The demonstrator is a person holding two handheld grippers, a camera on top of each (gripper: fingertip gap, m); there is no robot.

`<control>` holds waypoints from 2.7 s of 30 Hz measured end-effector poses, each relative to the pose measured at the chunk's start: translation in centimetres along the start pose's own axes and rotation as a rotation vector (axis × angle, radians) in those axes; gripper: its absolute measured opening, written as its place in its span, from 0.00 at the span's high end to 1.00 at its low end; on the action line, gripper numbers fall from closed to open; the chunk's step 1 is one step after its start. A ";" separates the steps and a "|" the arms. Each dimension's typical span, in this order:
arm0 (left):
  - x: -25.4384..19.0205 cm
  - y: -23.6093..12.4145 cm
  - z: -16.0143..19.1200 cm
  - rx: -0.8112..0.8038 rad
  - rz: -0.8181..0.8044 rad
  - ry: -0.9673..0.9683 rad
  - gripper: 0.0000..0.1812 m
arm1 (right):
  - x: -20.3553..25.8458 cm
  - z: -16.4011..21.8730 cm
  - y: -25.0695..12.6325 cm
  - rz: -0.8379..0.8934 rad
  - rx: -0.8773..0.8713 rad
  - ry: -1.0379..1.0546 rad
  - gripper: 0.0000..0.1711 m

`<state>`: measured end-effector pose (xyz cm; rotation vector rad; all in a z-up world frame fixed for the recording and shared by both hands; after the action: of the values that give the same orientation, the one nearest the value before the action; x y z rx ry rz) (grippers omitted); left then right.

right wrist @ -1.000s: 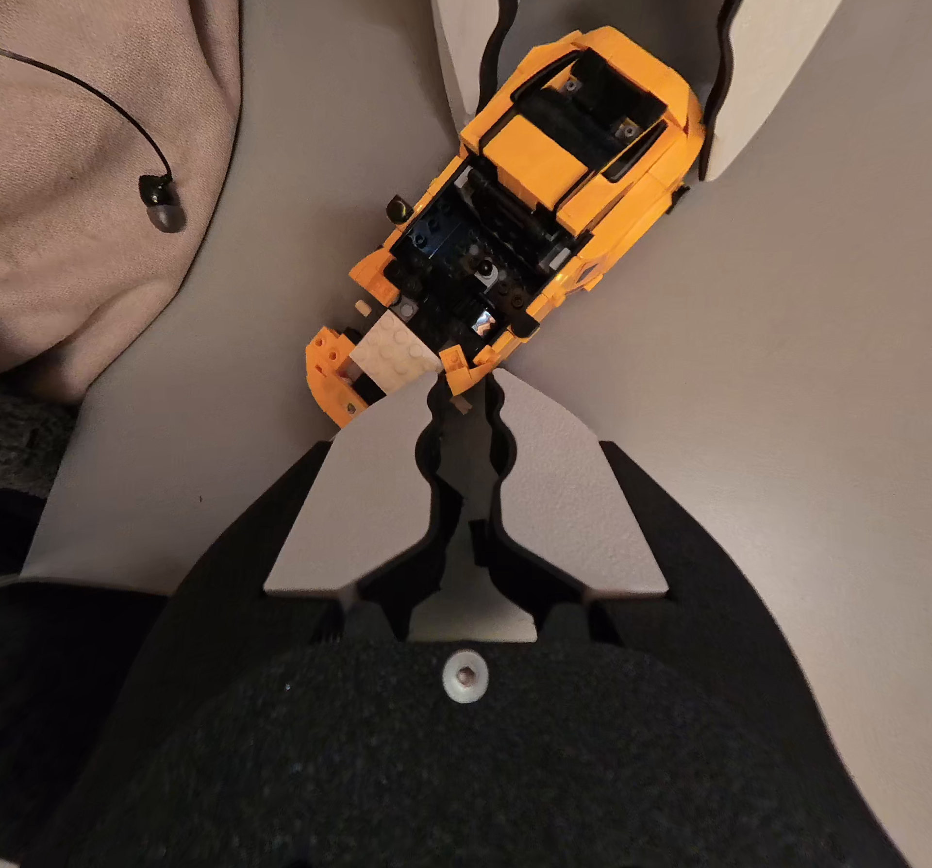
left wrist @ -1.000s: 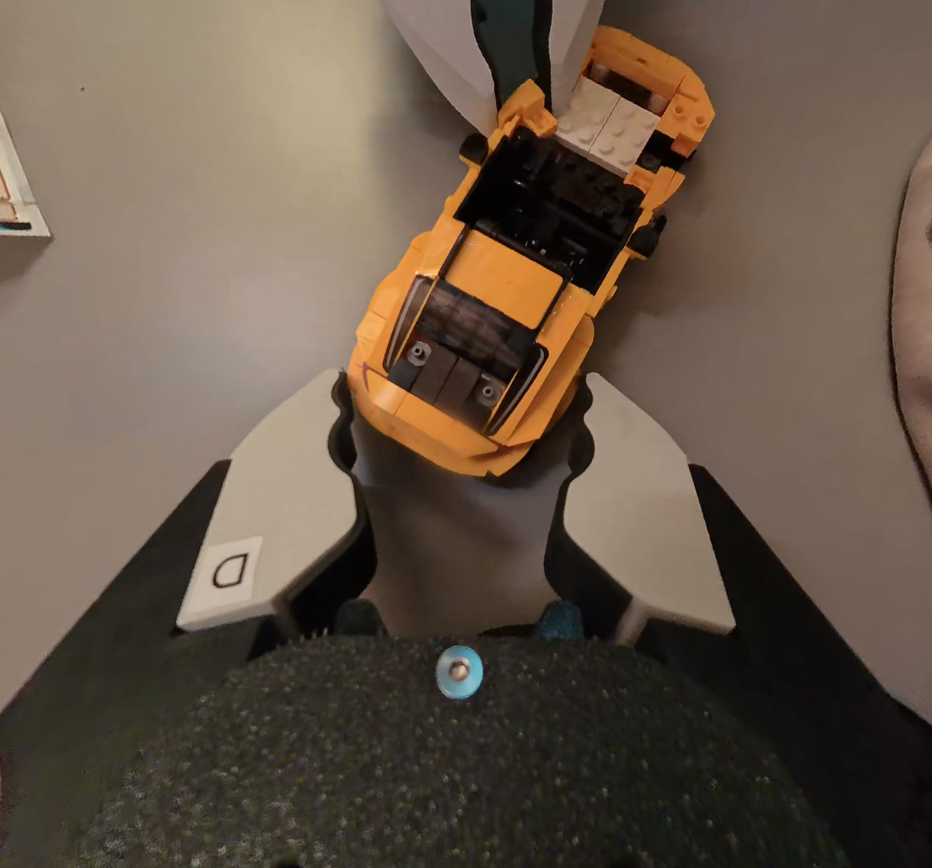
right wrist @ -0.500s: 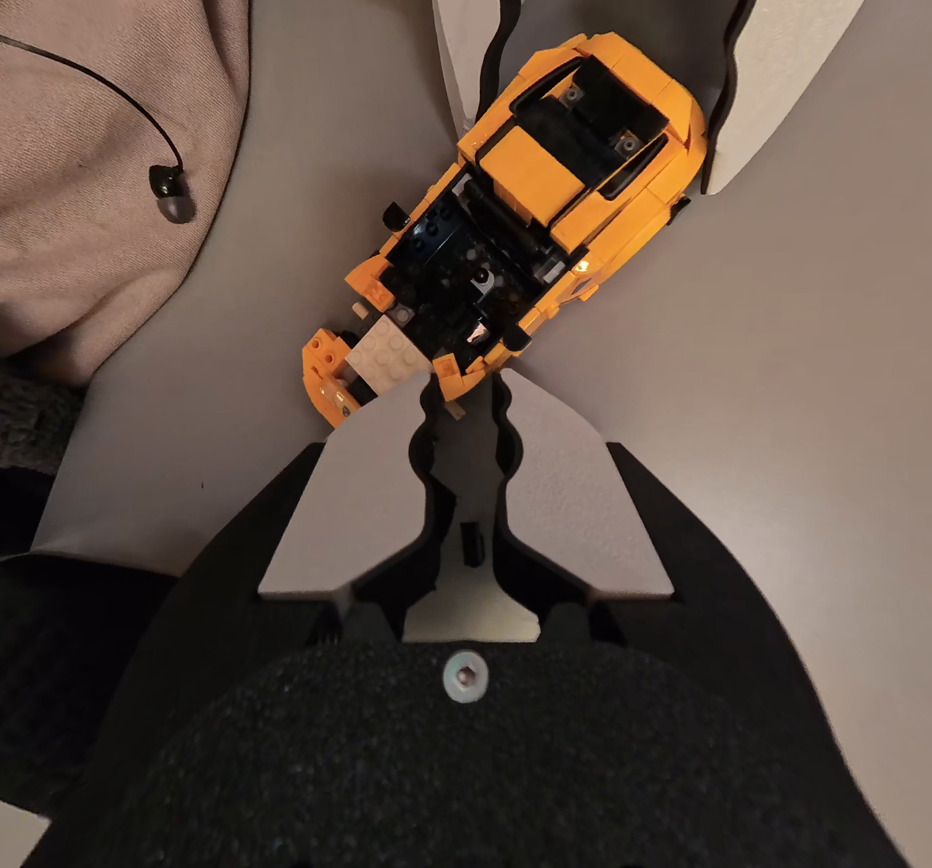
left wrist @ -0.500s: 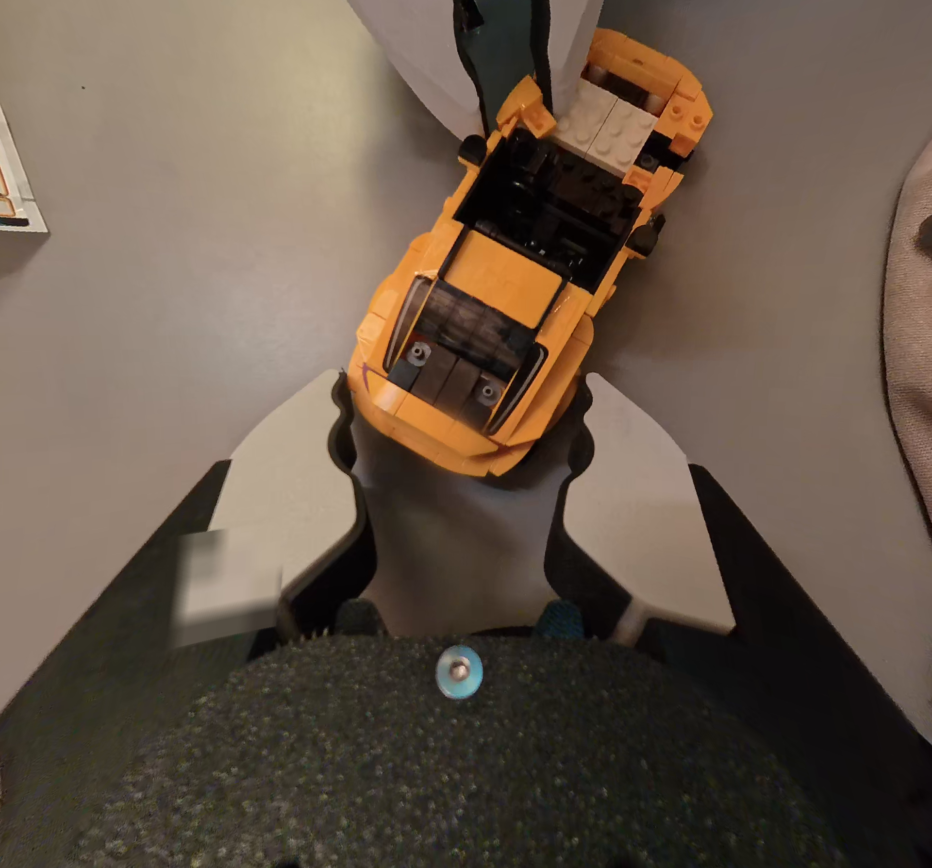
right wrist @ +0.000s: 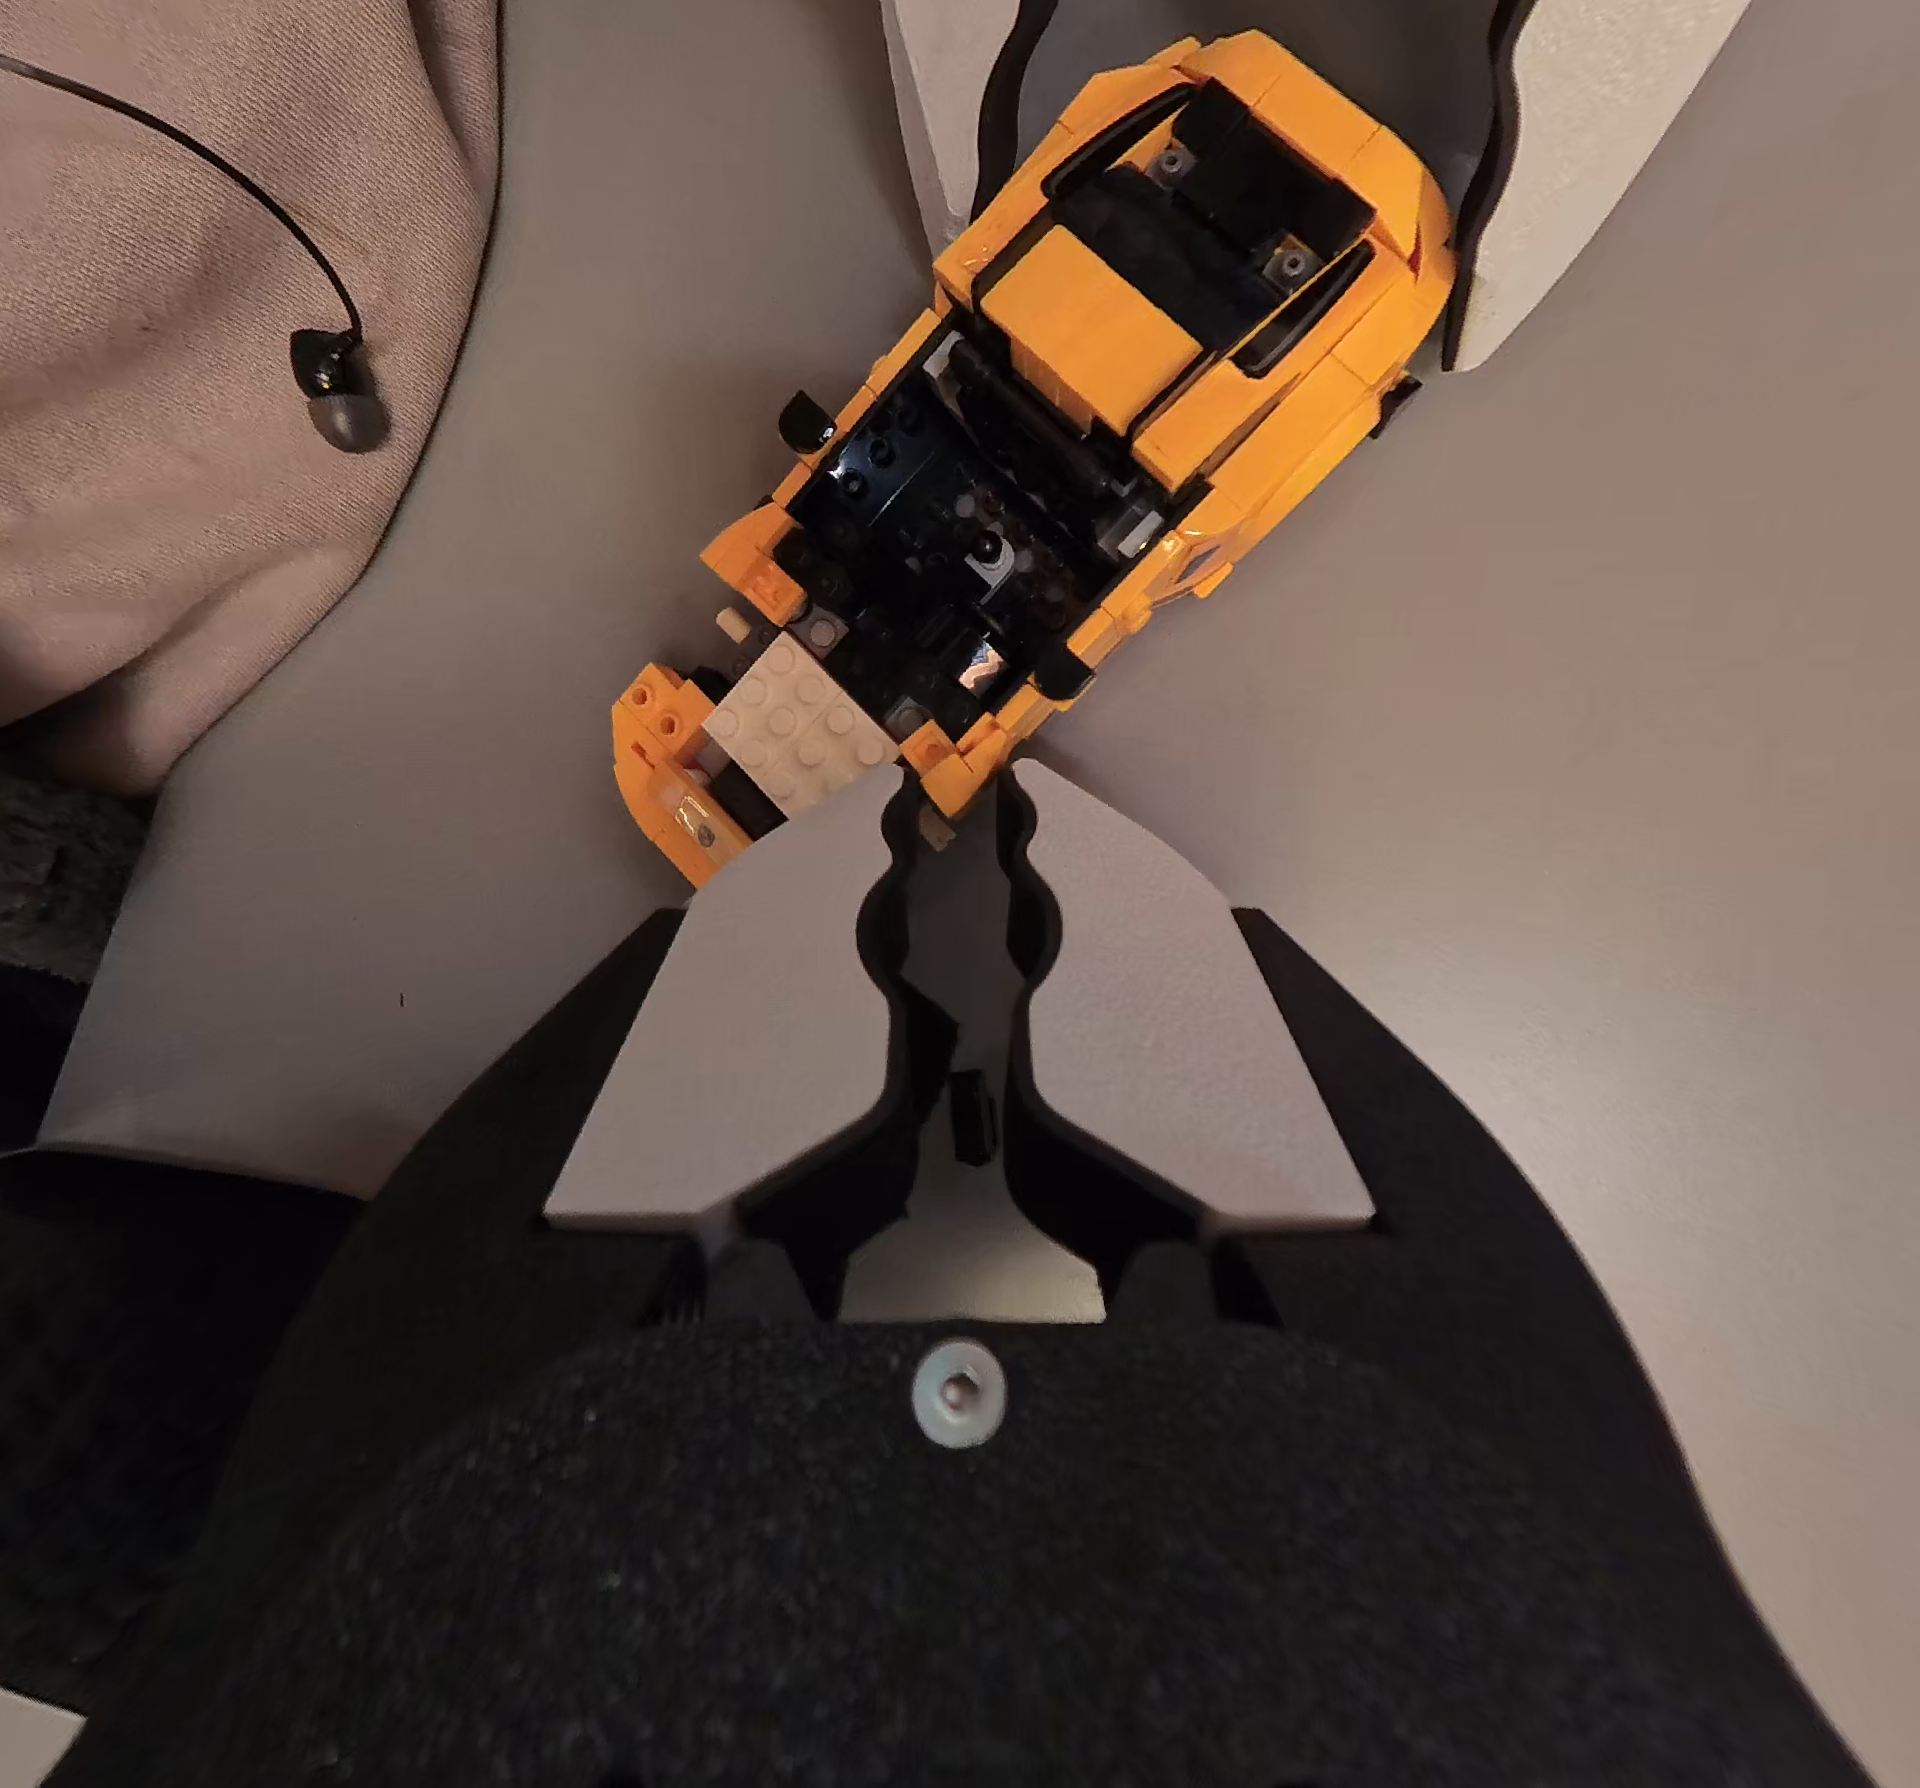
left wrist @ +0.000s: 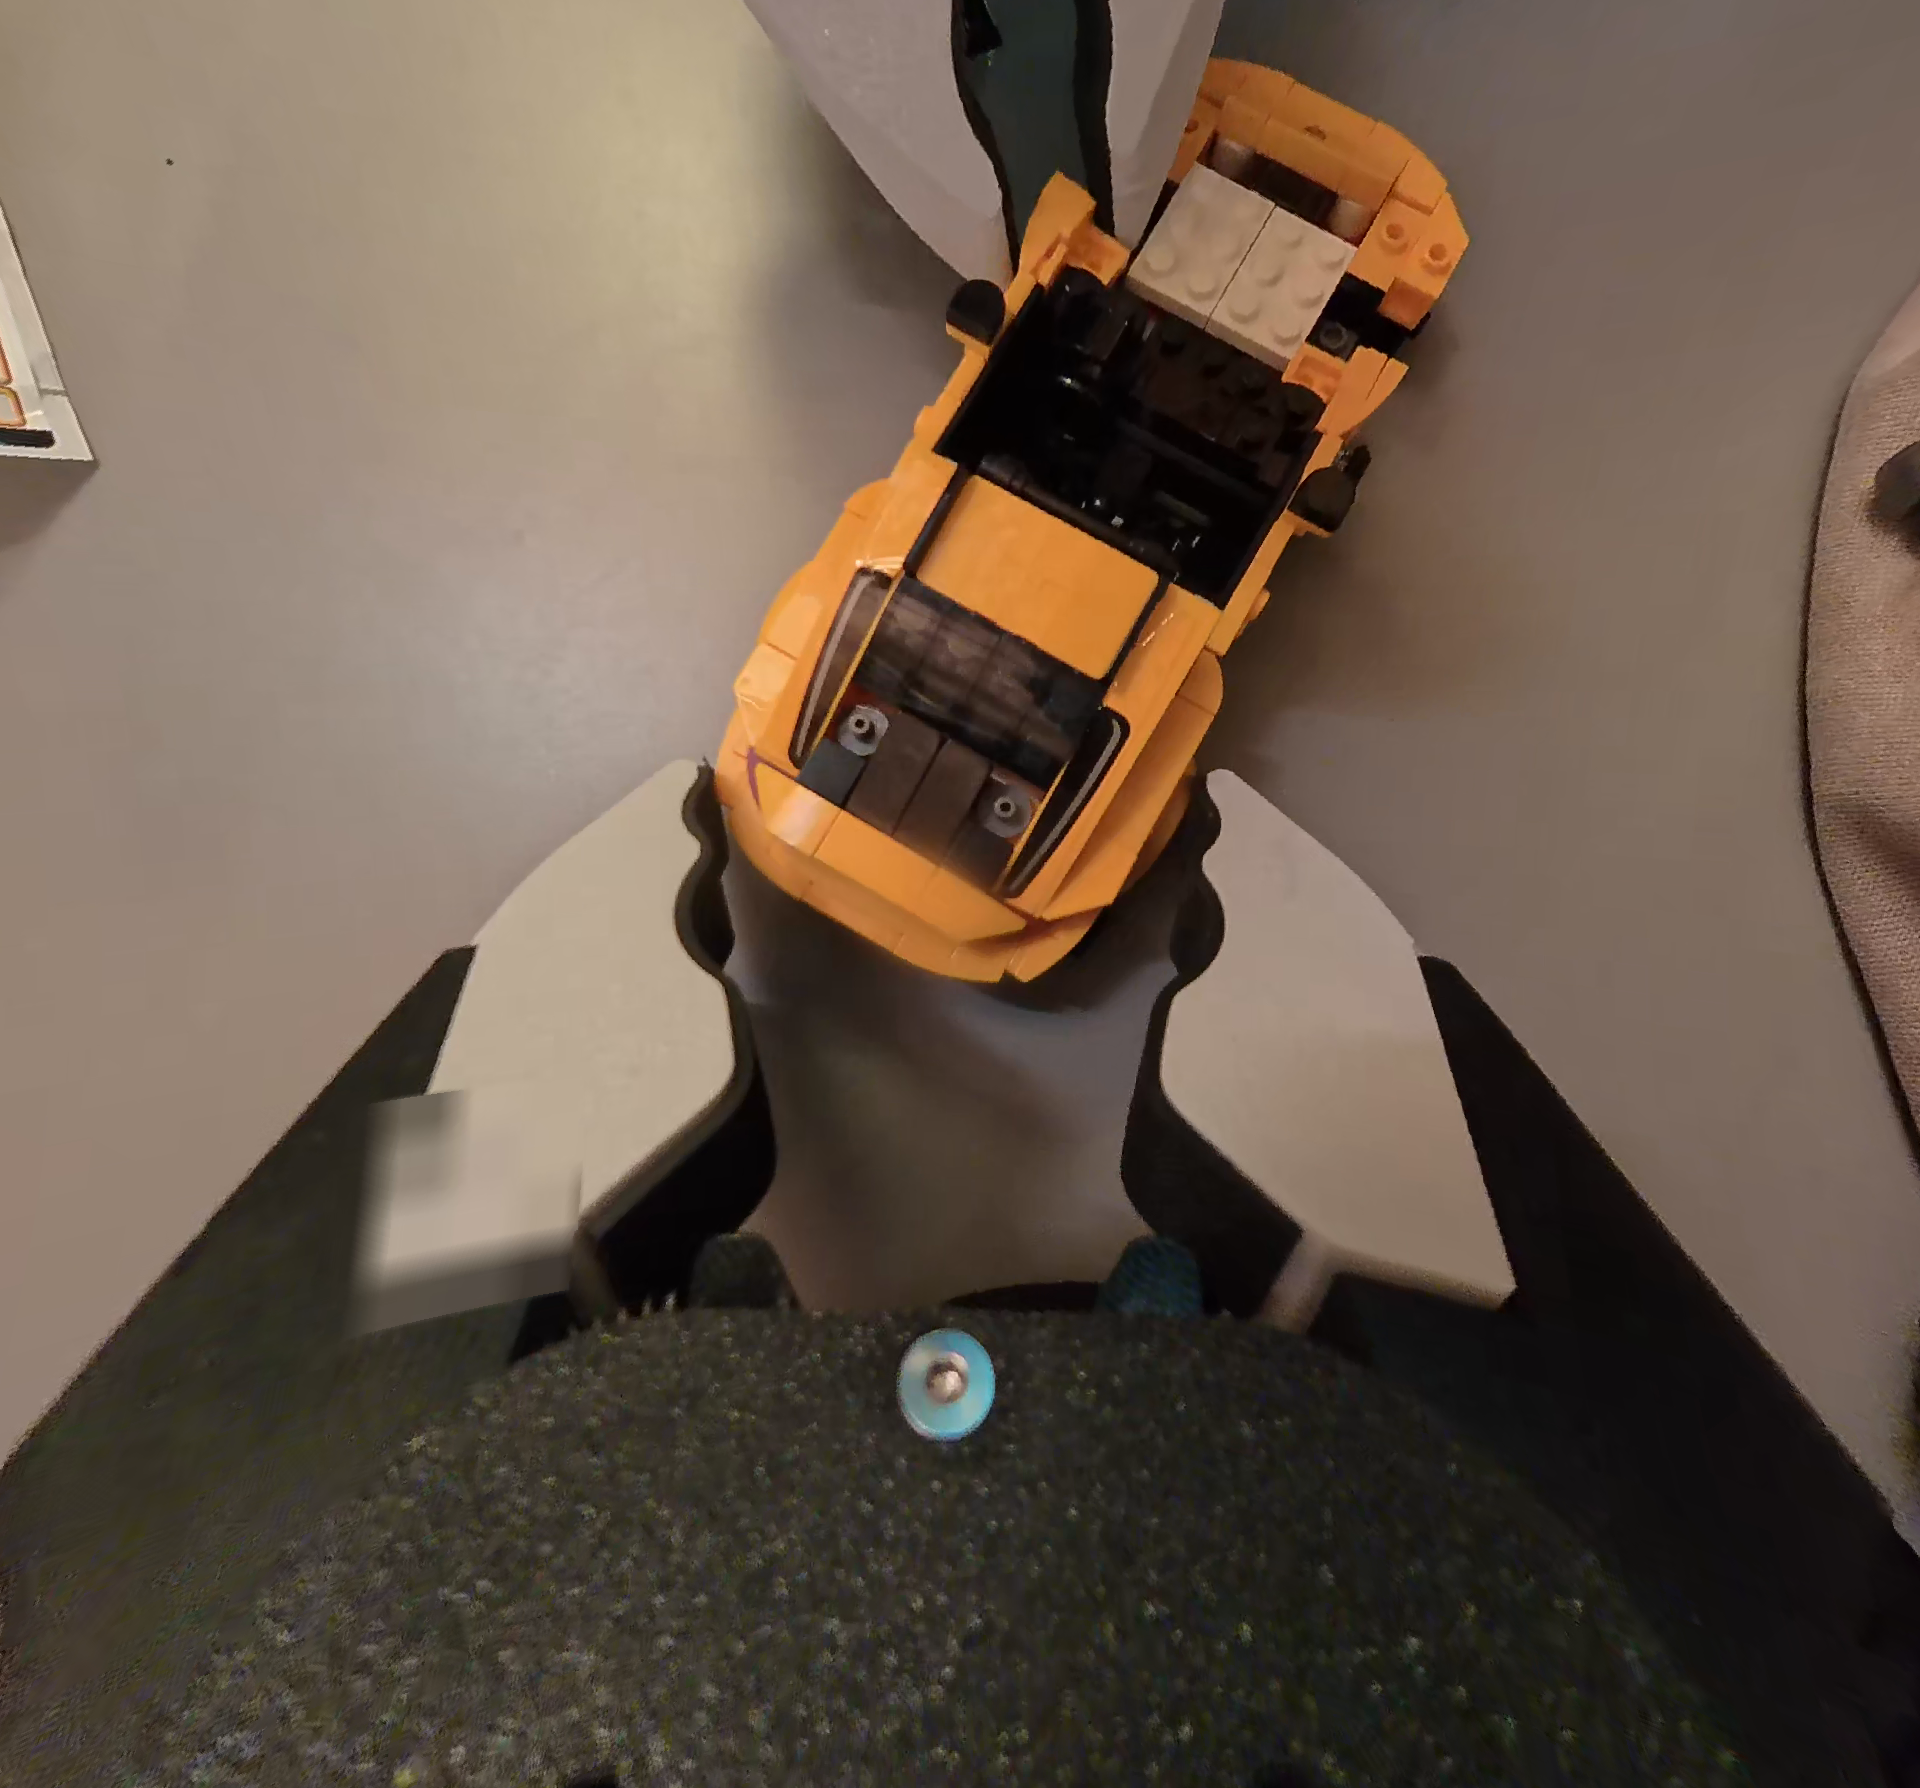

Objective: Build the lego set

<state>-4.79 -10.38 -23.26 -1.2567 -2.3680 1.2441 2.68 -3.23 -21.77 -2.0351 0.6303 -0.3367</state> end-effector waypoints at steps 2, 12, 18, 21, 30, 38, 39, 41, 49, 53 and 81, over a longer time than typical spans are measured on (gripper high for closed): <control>-0.4 -0.3 0.1 0.002 0.039 0.002 0.54 | 0.1 0.0 0.0 -0.001 0.000 -0.002 0.92; -1.8 -1.6 -4.9 0.027 0.163 0.126 0.63 | 0.1 -0.5 0.2 0.031 -0.029 -0.011 0.92; -1.3 1.6 -6.8 0.174 0.225 0.152 0.67 | 0.1 -0.7 0.3 0.045 -0.089 0.003 0.92; -1.2 1.9 -7.3 0.178 0.277 0.154 0.74 | -0.1 -0.6 0.3 0.052 -0.137 0.035 0.92; -1.3 2.4 -6.4 0.242 0.328 0.151 0.81 | -0.1 -1.0 0.5 0.084 -0.240 0.072 0.92; -1.4 2.0 -6.3 0.254 0.323 0.152 0.87 | 0.0 -1.4 0.7 0.080 -0.259 0.104 0.91; -1.4 2.0 -6.3 0.255 0.323 0.152 0.87 | 0.0 -1.5 0.7 0.083 -0.258 0.109 0.91; -1.5 1.9 -6.3 0.258 0.320 0.155 0.87 | 0.0 -1.5 0.7 0.094 -0.253 0.122 0.90; -1.6 1.8 -6.2 0.266 0.326 0.146 0.88 | 0.3 -1.6 0.5 0.157 -0.264 0.219 0.90; -1.7 1.7 -6.1 0.267 0.331 0.143 0.88 | 0.6 -1.6 0.1 0.182 -0.276 0.258 0.89; -1.7 -2.6 0.9 0.151 0.253 0.110 0.48 | 0.9 -3.0 1.4 0.401 -0.097 0.426 0.85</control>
<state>-5.72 -12.91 -21.52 -1.5677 -2.0458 1.3555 1.56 -6.50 -21.41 -1.8796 1.3154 -0.5106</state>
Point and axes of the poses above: each gripper's, where its closed fingertips meet, y out along the fingers, z out of its underside, x = y × z across the jaws, the point moved 2 cm from there along -y, back along the fingers, and after that the axes turned 15 degrees about z, right-handed, at the moved point
